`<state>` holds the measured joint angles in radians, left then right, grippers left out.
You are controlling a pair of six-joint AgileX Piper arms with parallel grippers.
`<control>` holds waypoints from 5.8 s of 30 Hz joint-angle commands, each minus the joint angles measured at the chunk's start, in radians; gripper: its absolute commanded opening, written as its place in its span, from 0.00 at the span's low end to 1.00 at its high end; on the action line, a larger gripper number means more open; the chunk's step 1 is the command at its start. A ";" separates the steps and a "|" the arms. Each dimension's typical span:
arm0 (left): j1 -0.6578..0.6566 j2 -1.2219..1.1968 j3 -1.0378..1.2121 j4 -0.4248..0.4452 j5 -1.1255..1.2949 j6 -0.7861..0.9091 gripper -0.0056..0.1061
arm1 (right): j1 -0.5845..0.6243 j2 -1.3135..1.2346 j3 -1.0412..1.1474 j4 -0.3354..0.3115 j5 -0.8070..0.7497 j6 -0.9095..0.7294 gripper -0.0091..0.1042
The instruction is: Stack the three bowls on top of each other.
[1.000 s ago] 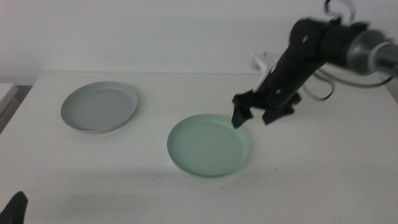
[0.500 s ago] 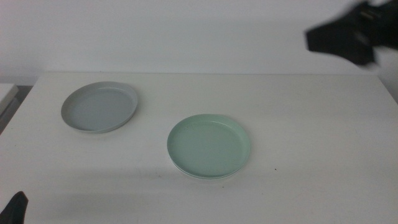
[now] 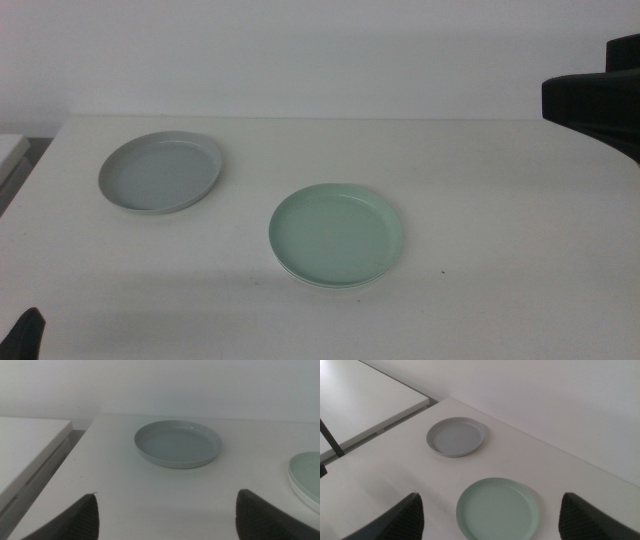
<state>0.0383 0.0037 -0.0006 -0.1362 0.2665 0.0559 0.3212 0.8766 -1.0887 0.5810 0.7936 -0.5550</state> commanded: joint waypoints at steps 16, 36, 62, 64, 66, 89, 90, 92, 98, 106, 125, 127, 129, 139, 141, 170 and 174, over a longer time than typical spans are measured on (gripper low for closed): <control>0.049 0.096 -0.076 0.032 0.081 0.000 0.89 | -0.002 -0.003 0.005 0.005 -0.038 -0.016 0.88; 0.110 0.938 -0.759 -0.111 0.305 0.260 0.89 | -0.002 -0.003 0.005 0.031 -0.038 -0.014 0.88; 0.110 2.039 -1.693 0.035 0.666 0.040 0.89 | -0.002 -0.003 0.005 0.031 -0.038 -0.014 0.88; 0.110 2.108 -1.755 0.035 0.666 0.040 0.89 | -0.002 -0.003 0.005 0.031 -0.038 -0.014 0.88; 0.110 2.160 -1.799 0.032 0.662 0.040 0.89 | -0.002 -0.003 0.005 0.031 -0.038 -0.014 0.88; 0.110 2.304 -1.837 0.014 0.660 0.049 0.05 | -0.002 -0.003 0.005 0.031 -0.038 -0.014 0.88; 0.110 2.290 -1.837 0.020 0.670 0.049 0.03 | -0.002 -0.003 0.005 0.031 -0.038 -0.014 0.88; 0.110 2.251 -1.837 0.023 0.691 0.047 0.03 | -0.002 -0.003 0.005 0.031 -0.038 -0.014 0.88; 0.093 2.094 -1.785 -0.101 0.761 0.077 0.03 | -0.002 -0.003 0.005 0.031 -0.038 -0.014 0.88; -0.053 1.911 -1.533 -0.207 0.650 0.104 0.03 | -0.002 -0.003 0.005 0.031 -0.038 -0.014 0.88; -0.407 1.994 -1.464 -0.224 0.463 0.016 0.03 | -0.002 -0.003 0.005 0.031 -0.038 -0.014 0.88; -0.407 1.996 -1.464 -0.204 0.465 0.024 0.04 | -0.002 -0.003 0.005 0.031 -0.038 -0.014 0.88; -0.407 1.996 -1.466 -0.179 0.475 0.024 0.05 | -0.002 -0.003 0.005 0.031 -0.038 -0.014 0.88; -0.364 1.973 -1.466 -0.233 0.564 0.137 0.44 | -0.002 -0.003 0.005 0.031 -0.038 -0.014 0.88; -0.347 1.943 -1.466 -0.266 0.600 0.178 0.61 | -0.002 -0.003 0.005 0.031 -0.038 -0.014 0.88; -0.296 0.682 -0.846 0.136 0.215 -0.117 0.89 | -0.002 -0.003 0.005 0.031 -0.038 -0.014 0.88; -0.296 0.669 -0.848 0.136 0.215 -0.117 0.89 | -0.002 -0.003 0.005 0.031 -0.038 -0.014 0.88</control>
<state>-0.2601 0.6759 -0.8479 -0.0079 0.4938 -0.0489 0.3212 0.8766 -1.0869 0.6131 0.7638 -0.5607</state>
